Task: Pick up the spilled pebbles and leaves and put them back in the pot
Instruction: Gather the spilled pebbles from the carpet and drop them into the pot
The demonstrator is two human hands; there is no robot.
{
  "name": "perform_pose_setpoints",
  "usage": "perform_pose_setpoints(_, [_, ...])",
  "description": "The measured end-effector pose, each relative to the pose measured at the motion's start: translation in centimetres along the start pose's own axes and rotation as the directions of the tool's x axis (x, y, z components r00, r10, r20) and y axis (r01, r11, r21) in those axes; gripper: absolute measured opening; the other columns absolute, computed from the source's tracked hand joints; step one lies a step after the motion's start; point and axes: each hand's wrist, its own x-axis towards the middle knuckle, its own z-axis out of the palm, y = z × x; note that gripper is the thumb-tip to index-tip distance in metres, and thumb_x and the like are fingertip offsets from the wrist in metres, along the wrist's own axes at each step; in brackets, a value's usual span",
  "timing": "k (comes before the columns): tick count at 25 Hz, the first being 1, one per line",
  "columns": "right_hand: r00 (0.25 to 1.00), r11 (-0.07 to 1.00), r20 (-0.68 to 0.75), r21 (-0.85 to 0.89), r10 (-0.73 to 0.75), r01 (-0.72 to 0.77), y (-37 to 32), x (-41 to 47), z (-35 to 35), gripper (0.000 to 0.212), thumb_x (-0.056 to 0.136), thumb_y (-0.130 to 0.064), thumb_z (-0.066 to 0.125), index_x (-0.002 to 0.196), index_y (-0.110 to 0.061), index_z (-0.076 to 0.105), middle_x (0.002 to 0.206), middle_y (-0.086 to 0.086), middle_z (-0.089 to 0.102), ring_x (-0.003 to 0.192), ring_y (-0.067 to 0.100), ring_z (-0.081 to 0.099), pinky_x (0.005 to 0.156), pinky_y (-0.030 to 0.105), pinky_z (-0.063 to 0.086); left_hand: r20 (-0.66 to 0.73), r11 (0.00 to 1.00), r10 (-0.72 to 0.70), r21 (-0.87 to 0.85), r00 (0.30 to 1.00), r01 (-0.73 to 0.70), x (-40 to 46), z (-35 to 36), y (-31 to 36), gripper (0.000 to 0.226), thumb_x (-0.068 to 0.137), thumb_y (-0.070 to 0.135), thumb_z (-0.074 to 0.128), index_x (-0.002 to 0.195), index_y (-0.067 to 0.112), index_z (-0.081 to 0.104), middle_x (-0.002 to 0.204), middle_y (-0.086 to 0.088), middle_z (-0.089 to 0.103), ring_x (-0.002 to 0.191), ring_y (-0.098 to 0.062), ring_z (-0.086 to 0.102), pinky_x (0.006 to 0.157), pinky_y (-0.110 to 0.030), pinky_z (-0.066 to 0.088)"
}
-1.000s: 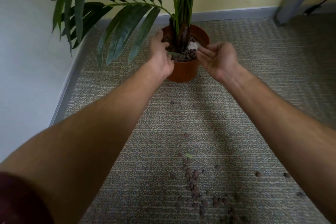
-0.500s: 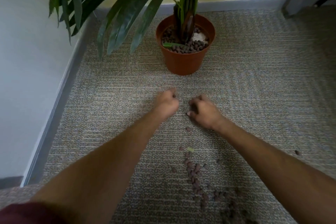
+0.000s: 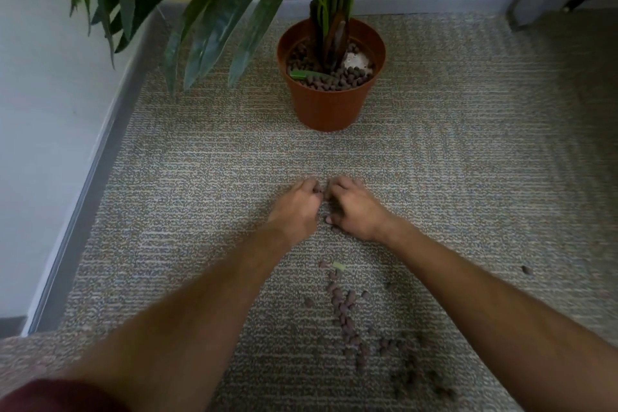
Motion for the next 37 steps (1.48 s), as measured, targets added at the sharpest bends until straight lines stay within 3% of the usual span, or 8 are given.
perform_pose_setpoints(5, [1.0, 0.98, -0.014, 0.197, -0.028, 0.03, -0.6, -2.8, 1.1, 0.022, 0.086, -0.011, 0.053, 0.097, -0.027, 0.043, 0.098, -0.006, 0.053, 0.096, 0.015, 0.044, 0.087, 0.036, 0.043, -0.058, 0.987, 0.134, -0.082, 0.989, -0.139, -5.3, 2.6, 0.5, 0.041, 0.086, 0.022, 0.052, 0.127, 0.016, 0.056, 0.137, -0.001, 0.048, 0.126, -0.018, 0.037, 0.107, -0.029, 0.029])
perform_pose_setpoints(11, [0.997, 0.955, -0.066, 0.29, -0.05, 0.067, -2.8, -7.9, 4.7, 0.025, 0.085, -0.005, 0.052, 0.104, -0.019, 0.049, 0.102, -0.004, 0.053, 0.098, 0.01, 0.048, 0.089, 0.027, 0.042, -0.14, 0.957, 0.146, -0.229, 0.979, -0.176, -11.5, 5.1, 1.9, 0.045, 0.08, 0.021, 0.059, 0.123, 0.008, 0.061, 0.138, -0.009, 0.053, 0.135, -0.025, 0.039, 0.117, -0.029, 0.021])
perform_pose_setpoints(15, [0.995, 0.957, 0.084, 0.287, -0.052, 0.026, -3.0, -10.3, 3.8, 0.029, 0.083, -0.01, 0.059, 0.11, -0.019, 0.055, 0.108, -0.001, 0.059, 0.099, 0.013, 0.054, 0.092, 0.036, 0.047, -0.16, 0.911, 0.085, -0.388, 0.983, -0.142, -14.1, 5.8, 3.0, 0.055, 0.076, 0.037, 0.068, 0.124, 0.009, 0.061, 0.135, -0.006, 0.056, 0.131, -0.023, 0.044, 0.113, -0.029, 0.03])
perform_pose_setpoints(19, [0.959, 0.979, 0.238, 0.088, 0.156, -0.181, -0.9, -13.2, 1.7, 0.09, 0.066, -0.044, 0.079, 0.14, -0.031, 0.03, 0.139, -0.004, 0.038, 0.124, 0.018, 0.043, 0.105, 0.043, 0.041, 0.105, 0.962, 0.056, -0.27, 0.993, -0.026, -15.1, 4.4, 3.3, 0.104, 0.063, 0.06, 0.074, 0.146, 0.016, 0.03, 0.15, -0.001, 0.031, 0.137, -0.019, 0.027, 0.114, -0.035, 0.028])
perform_pose_setpoints(22, [0.936, 0.979, 0.287, -0.087, 0.204, -0.186, -2.2, -14.9, 3.1, 0.125, 0.053, -0.04, 0.087, 0.147, -0.034, 0.006, 0.141, -0.002, 0.023, 0.127, 0.022, 0.033, 0.106, 0.042, 0.04, 0.322, 0.994, -0.034, -0.083, 0.946, 0.064, -15.0, 3.8, 4.3, 0.122, 0.056, 0.048, 0.085, 0.148, 0.013, 0.013, 0.145, -0.007, 0.017, 0.132, -0.027, 0.029, 0.108, -0.041, 0.038])
perform_pose_setpoints(29, [0.989, 0.977, 0.046, 0.157, 0.139, -0.144, -4.7, -14.0, 5.8, 0.053, 0.071, -0.016, 0.075, 0.118, -0.017, 0.053, 0.113, 0.001, 0.046, 0.095, 0.019, 0.056, 0.09, 0.036, 0.05, 0.179, 0.924, -0.141, -0.331, 0.974, 0.194, -13.1, 3.8, 6.3, 0.056, 0.07, 0.018, 0.079, 0.118, 0.011, 0.051, 0.118, -0.008, 0.052, 0.103, -0.028, 0.058, 0.089, -0.039, 0.048])
perform_pose_setpoints(33, [0.974, 0.934, -0.081, 0.311, 0.209, -0.175, -4.5, -13.9, 6.7, 0.027, 0.07, -0.01, 0.071, 0.095, -0.016, 0.061, 0.103, 0.003, 0.063, 0.099, 0.023, 0.061, 0.087, 0.034, 0.05, 0.114, 0.825, -0.228, -0.504, 0.967, 0.254, -12.5, 4.1, 6.6, 0.018, 0.07, 0.011, 0.074, 0.086, 0.011, 0.065, 0.088, -0.009, 0.068, 0.082, -0.027, 0.063, 0.071, -0.035, 0.051])
perform_pose_setpoints(37, [0.937, 0.664, 0.03, 0.698, 0.348, -0.269, -3.5, -13.7, 7.0, 0.033, 0.067, 0.001, 0.073, 0.089, -0.022, 0.063, 0.086, -0.006, 0.069, 0.082, 0.014, 0.067, 0.074, 0.025, 0.056, 0.222, 0.562, -0.312, -0.741, 0.924, 0.368, -12.5, 4.1, 6.2, 0.018, 0.069, -0.004, 0.074, 0.081, 0.009, 0.07, 0.077, -0.005, 0.069, 0.072, -0.02, 0.065, 0.066, -0.028, 0.056])
